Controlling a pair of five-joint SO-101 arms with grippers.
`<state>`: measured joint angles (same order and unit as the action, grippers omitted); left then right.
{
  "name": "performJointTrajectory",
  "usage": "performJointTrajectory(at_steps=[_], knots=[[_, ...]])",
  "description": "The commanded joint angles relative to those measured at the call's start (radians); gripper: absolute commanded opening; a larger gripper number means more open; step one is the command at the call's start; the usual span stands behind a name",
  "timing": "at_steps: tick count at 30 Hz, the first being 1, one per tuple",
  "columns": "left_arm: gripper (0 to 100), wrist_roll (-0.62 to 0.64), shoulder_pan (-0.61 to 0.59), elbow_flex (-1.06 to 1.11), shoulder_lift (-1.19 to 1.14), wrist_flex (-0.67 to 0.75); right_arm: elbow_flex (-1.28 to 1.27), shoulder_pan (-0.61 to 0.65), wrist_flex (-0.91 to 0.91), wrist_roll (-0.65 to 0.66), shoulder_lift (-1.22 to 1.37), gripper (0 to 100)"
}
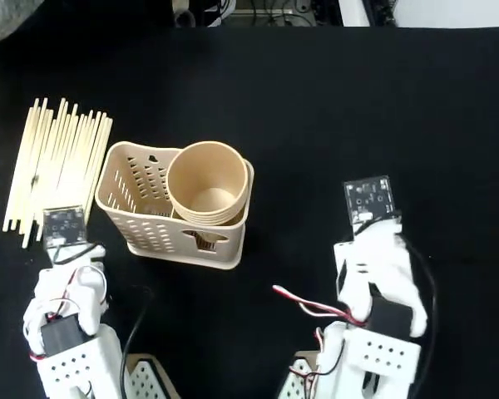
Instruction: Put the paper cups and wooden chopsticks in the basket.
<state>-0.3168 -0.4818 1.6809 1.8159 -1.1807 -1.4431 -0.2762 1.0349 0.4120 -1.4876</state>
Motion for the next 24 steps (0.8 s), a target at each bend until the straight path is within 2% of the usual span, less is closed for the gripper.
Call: performJointTrajectory(at_steps=[1,4,8,18,24], knots=[[3,-0.075,-0.018,-0.044,0.008,-0.018,-0.116,0.048,-0.152,-0.095,-0.018,2.1],[4,-0.077,-0.077,-0.143,0.005,-0.031,-0.191,0.014,-0.259,-0.068,-0.018,2.1],[12,-0.075,-0.122,-0.321,-0.095,-0.031,-0.186,-0.038,-0.265,-0.055,-0.018,2.5],[10,-0.078,-0.130,-0.894,-1.031,-0.028,-0.191,0.063,-0.242,-0.028,-0.019,2.1],[10,-0.072,-0.119,-1.181,-1.419,-0.015,-0.216,0.130,-0.235,0.060,-0.048,2.1]])
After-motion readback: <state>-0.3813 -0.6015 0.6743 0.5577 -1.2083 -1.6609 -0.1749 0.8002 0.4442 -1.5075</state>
